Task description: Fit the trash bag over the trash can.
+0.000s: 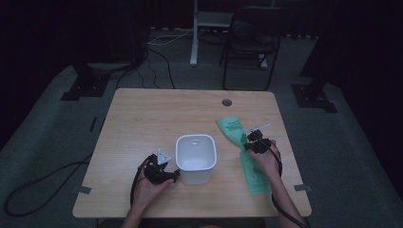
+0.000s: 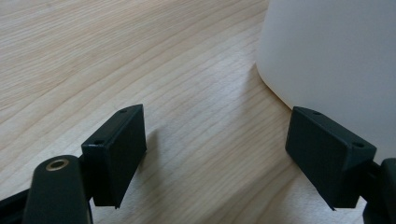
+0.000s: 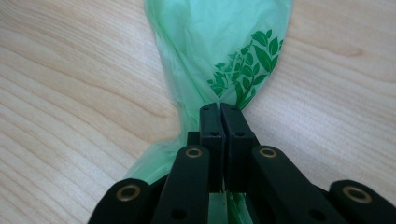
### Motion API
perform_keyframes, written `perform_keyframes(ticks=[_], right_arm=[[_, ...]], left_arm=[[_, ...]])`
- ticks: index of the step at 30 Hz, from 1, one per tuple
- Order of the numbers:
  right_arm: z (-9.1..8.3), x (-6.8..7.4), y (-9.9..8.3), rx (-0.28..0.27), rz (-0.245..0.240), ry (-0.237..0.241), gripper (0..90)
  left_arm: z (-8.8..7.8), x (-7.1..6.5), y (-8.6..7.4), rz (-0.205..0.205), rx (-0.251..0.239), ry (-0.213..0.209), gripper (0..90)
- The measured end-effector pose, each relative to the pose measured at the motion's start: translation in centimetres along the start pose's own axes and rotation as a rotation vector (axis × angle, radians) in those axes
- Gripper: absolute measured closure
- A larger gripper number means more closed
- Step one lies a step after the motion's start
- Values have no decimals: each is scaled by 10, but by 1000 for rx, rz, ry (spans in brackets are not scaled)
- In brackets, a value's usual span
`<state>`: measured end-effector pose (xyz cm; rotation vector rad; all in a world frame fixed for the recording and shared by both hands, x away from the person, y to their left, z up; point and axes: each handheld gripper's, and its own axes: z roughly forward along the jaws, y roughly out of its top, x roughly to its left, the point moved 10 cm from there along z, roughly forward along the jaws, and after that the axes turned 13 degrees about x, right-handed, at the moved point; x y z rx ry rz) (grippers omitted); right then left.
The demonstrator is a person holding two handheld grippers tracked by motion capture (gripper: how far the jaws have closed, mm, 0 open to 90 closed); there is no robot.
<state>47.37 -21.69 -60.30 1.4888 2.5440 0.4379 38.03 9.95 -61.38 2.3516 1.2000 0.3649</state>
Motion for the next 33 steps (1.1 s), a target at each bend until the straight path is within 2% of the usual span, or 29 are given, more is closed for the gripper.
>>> perform_keyframes(ticks=[5, 10, 15, 20, 21, 26, 33], right_arm=[[-9, 1, 8, -34, -1, 54, 893], [-26, 5, 18, -77, -26, 94, 894], [-47, 11, 31, -119, -68, 110, 894], [-78, 21, 48, -175, -111, 126, 894], [-78, 21, 48, -175, -111, 126, 894], [-109, 38, 67, -220, -177, 133, 894], [-135, 65, 82, -248, -258, 129, 893]], left_arm=[[1, -7, 1, 7, 1, -3, 208], [2, -13, 3, 14, -2, -6, 208], [3, -14, 4, 15, -1, -10, 208], [4, -14, 7, 14, -3, -7, 208], [4, -14, 7, 14, -3, -7, 208], [5, -15, 8, 22, -4, -3, 208], [5, -15, 9, 22, -6, -5, 208]])
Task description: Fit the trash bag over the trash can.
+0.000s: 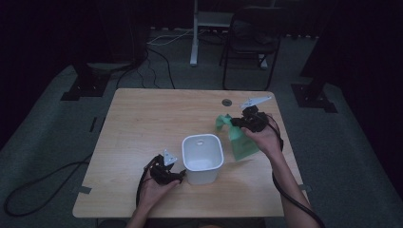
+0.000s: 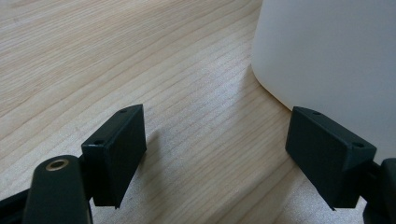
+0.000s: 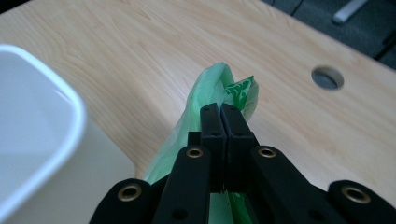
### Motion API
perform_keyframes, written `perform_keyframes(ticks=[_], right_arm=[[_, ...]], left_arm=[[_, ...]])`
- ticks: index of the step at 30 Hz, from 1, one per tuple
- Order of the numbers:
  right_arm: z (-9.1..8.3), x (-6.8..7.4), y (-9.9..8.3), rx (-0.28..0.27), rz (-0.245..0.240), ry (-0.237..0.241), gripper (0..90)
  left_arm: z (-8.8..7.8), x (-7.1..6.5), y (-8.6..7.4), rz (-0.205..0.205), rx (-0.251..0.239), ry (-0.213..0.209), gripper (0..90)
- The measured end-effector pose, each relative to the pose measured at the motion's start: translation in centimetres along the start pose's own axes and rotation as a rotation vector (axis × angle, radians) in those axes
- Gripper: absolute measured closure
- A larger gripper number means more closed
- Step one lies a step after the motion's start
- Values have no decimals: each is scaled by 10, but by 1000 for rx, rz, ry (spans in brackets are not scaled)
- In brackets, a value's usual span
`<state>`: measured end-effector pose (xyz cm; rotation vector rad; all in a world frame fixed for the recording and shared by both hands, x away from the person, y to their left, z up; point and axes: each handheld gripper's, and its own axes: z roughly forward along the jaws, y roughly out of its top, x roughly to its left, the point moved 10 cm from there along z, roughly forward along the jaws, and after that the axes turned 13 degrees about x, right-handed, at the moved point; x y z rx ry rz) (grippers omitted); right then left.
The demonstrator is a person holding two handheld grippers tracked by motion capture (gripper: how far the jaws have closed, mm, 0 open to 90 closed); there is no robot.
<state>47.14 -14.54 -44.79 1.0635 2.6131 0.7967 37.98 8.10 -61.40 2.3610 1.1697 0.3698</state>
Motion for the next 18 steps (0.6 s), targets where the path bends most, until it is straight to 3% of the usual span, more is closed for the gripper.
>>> perform_keyframes(ticks=[9, 18], right_arm=[[-28, 45, 41, -64, -122, 76, 892], [-42, 95, 66, -96, -232, 161, 893]], left_arm=[[0, 0, 0, 0, -1, 1, 208], [0, 0, 0, 4, 1, -1, 208]])
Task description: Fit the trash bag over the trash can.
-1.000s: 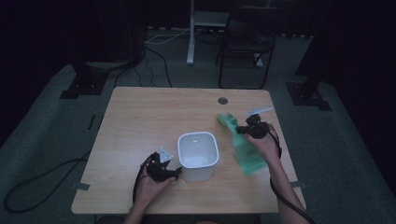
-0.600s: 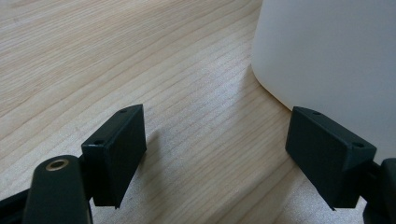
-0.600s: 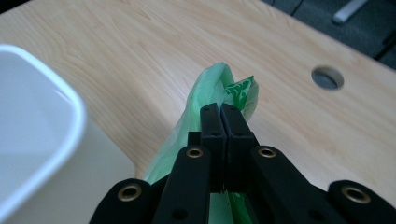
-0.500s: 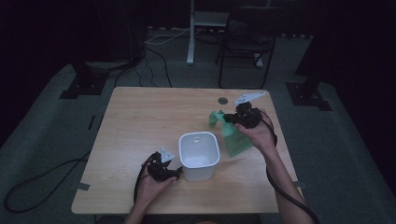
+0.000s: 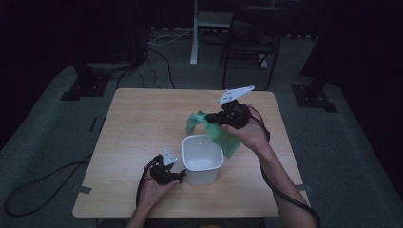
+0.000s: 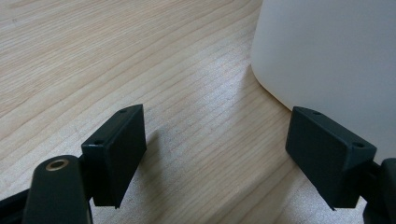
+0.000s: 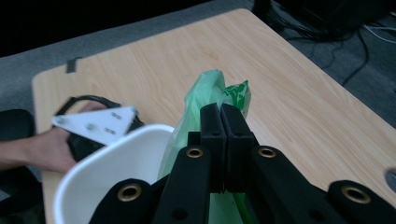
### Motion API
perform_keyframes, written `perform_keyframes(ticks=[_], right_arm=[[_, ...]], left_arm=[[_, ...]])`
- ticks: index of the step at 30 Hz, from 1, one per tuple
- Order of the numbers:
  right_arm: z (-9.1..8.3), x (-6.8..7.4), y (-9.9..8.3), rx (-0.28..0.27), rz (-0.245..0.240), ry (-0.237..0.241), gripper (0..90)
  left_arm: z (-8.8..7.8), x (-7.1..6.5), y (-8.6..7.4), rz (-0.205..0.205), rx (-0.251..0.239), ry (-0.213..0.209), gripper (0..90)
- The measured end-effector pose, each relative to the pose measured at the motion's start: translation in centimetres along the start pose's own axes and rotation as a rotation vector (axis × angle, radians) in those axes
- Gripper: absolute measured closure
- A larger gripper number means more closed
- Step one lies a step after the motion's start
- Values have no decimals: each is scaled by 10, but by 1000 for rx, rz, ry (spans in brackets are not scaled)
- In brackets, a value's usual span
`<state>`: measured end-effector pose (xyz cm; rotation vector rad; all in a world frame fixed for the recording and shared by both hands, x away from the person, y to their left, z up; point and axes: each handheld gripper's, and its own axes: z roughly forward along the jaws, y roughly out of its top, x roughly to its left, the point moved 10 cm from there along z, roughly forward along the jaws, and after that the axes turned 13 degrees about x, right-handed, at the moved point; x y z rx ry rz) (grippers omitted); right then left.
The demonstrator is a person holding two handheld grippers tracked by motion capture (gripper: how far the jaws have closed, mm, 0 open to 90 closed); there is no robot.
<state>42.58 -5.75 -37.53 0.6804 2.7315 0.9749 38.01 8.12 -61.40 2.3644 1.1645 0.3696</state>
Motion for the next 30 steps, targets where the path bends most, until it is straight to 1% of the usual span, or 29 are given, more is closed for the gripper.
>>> perform_keyframes(ticks=[1, 2, 6, 7, 8, 9, 11, 13, 14, 16, 18, 19, 20, 22, 24, 25, 26, 27, 30], right_arm=[[1, 4, 3, -1, -9, 12, 892], [1, 4, 3, -1, -9, 12, 892], [6, 20, 14, -5, -43, 56, 892], [6, 20, 14, -5, -43, 56, 892], [11, 32, 24, -10, -63, 96, 892], [11, 32, 24, -10, -63, 96, 892], [15, 42, 29, -7, -85, 113, 892], [18, 51, 36, -19, -99, 138, 891], [18, 51, 36, -19, -99, 138, 891], [23, 70, 47, -32, -125, 197, 891], [26, 79, 52, -36, -139, 219, 891], [27, 83, 53, -34, -145, 229, 891], [28, 86, 55, -39, -153, 239, 891], [29, 90, 56, -37, -161, 247, 891], [32, 90, 52, -23, -167, 251, 890], [33, 88, 48, -14, -163, 247, 890], [34, 86, 44, -6, -158, 246, 889], [35, 83, 39, 5, -153, 246, 889], [40, 74, 25, 37, -134, 245, 887]], left_arm=[[0, 0, 0, -1, 0, -3, 208], [0, 0, 0, -1, 0, -3, 208], [0, 0, 0, 1, 0, -4, 208], [0, 0, 0, 1, 0, -4, 208], [0, 0, 0, 0, -1, -4, 208], [0, 0, 0, 0, -1, -4, 208], [0, 0, 0, 1, -1, -4, 208], [0, 0, 0, 3, 1, -4, 208], [0, -1, 0, -3, -4, -3, 208], [0, -1, 0, -7, -5, -7, 208], [0, -1, 0, -4, -7, -6, 208], [1, -2, 1, -15, -16, -7, 208], [0, -1, 1, -3, -10, -6, 208], [0, -1, 1, -6, -11, -4, 208], [0, -2, 0, -11, -8, -8, 208], [0, -1, 0, -3, -7, -6, 208], [1, -2, 2, -19, -23, -9, 208], [0, -1, 1, -6, -13, -8, 208], [1, -2, 1, -13, -12, -9, 208]])
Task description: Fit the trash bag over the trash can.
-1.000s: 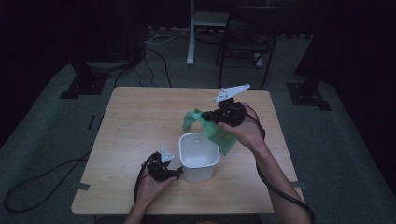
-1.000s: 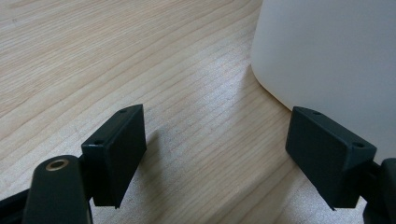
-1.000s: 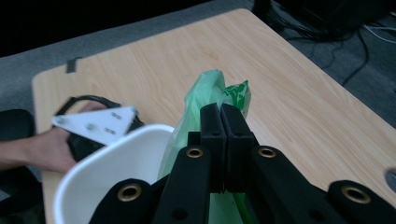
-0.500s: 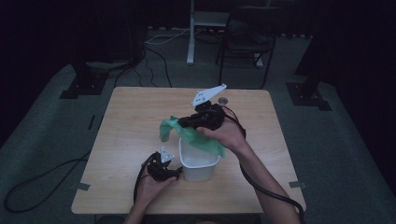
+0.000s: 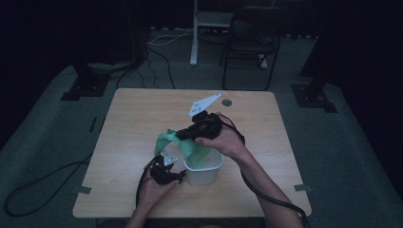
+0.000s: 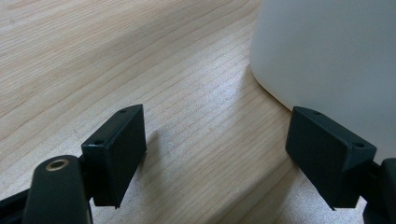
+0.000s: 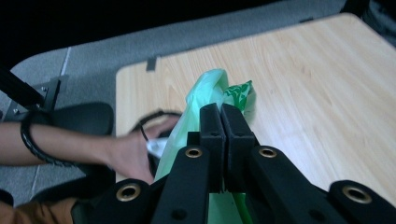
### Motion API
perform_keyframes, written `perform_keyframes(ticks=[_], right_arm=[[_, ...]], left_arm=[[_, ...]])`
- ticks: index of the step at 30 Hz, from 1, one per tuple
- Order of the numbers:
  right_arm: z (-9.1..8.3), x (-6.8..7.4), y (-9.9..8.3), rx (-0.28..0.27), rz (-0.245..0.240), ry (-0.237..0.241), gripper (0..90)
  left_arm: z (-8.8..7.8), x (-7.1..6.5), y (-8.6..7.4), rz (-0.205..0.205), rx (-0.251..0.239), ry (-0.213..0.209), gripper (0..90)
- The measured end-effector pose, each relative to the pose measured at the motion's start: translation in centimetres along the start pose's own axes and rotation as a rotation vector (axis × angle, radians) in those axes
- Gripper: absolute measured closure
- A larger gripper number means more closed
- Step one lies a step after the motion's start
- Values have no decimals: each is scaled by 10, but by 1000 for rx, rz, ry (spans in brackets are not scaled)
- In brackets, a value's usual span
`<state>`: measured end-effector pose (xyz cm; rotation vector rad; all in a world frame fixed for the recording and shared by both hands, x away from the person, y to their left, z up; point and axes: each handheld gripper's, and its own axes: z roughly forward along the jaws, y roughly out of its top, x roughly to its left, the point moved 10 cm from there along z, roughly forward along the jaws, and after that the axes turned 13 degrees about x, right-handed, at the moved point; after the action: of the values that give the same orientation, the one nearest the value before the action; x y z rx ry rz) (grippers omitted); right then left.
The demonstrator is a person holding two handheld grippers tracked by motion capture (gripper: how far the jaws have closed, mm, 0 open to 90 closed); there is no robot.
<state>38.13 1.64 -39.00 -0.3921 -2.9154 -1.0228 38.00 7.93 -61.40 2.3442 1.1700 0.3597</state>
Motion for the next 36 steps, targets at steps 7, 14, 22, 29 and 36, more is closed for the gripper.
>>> perform_keyframes(ticks=[7, 14, 22, 29, 36], right_arm=[[13, -12, -14, 32, 36, 5, 883], [31, -16, -27, 96, 42, 0, 874], [18, -30, -46, 77, 87, -72, 659], [1, -64, -81, 120, 166, -239, 615], [7, -83, -105, 162, 228, -264, 649]], left_arm=[[-2, -1, -3, 27, 14, 6, 208], [-13, 5, -12, 55, 14, -7, 209], [-22, 5, -10, 66, -34, -25, 209], [-19, -3, -8, 102, -24, -11, 209], [-29, 9, -6, 65, -76, -6, 209]])
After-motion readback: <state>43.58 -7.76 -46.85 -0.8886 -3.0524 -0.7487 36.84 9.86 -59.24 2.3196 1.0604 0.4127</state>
